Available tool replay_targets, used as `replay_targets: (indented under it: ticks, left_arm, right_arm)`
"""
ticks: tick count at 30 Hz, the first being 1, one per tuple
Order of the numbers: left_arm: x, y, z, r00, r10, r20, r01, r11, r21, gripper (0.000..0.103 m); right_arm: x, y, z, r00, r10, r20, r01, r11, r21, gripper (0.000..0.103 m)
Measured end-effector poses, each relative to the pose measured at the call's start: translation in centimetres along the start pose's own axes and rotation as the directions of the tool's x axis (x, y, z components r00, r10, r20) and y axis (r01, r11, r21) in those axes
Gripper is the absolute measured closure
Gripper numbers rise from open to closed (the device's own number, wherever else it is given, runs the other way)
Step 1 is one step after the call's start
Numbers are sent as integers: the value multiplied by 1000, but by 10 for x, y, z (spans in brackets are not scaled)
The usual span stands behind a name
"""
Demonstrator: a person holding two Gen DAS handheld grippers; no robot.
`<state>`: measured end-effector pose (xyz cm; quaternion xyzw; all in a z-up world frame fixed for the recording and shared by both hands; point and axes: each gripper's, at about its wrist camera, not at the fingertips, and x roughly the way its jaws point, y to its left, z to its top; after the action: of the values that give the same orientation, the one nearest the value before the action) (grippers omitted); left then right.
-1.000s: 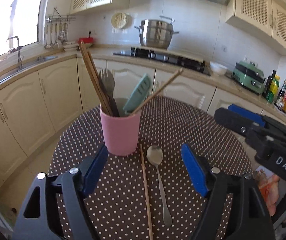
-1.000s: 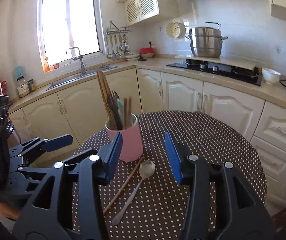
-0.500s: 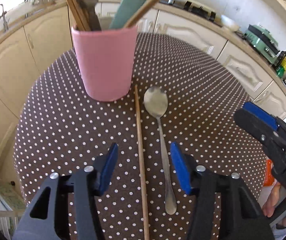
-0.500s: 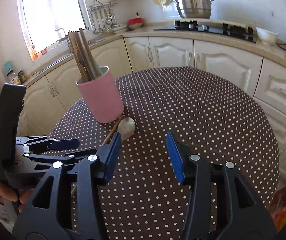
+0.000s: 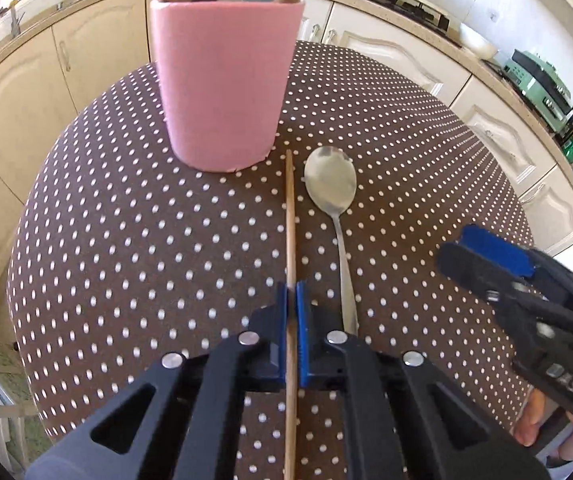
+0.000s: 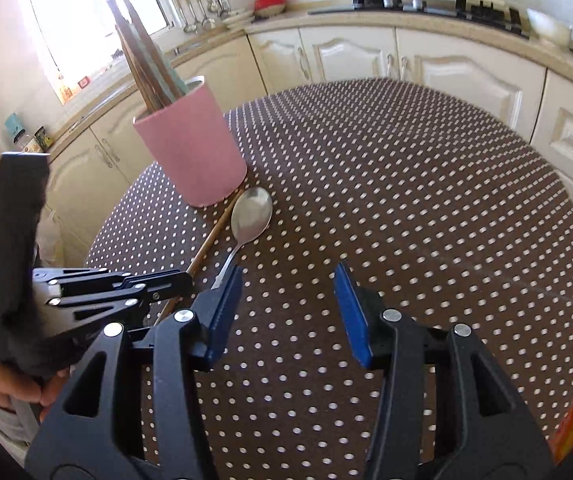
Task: Organize utensils
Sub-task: 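Move both open tools down to the wooden chopstick and silver spoon, then grasp the wooden chopstick with the left tool while the right tool grasps the silver spoon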
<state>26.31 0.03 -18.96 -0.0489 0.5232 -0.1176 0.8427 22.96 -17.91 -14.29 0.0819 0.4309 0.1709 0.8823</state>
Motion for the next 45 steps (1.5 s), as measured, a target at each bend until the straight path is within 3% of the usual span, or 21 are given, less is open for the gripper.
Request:
replay_targets:
  ticks: [3,7,14,16,20,29,37,45]
  left_arm:
    - [-14,10,-22,1000,-26,15,27,999,-42,98]
    - [-26,22,-38,999,-8,40,11,996,-84,98]
    - [-38,42,-53,999,0,43,6,992,-128,98]
    - [-38,42,-52,999,-3,41,9,991,-132,98]
    - [-29,35,-41,999,2,33,2,993,-121,98]
    - [-15,28,-17,1000,25,-5,-25,994,-102,97]
    - [-7,19,-2,999,50,-11,-50,998,-33,97]
    - [-27,9,-19,994,-11,105,13,1000,-18,98]
  right_arm:
    - [14,9,2,998,27,-53,-26,1000,12,55]
    - [33,27,7,992,43,-118,-44,999,-1,55]
    - [58,57,21,981,-67,-180,50,994,-98,66]
    - [62,64,22,975,-116,-188,87,984,-154,76]
    - [62,67,19,967,-132,-219,82,971,-223,91]
    - [41,45,4,951,-49,-306,-21,975,-220,96]
    - [14,41,-22,953,-41,-299,-31,973,-231,98]
    - [0,22,-37,970,25,-240,-70,981,-182,98]
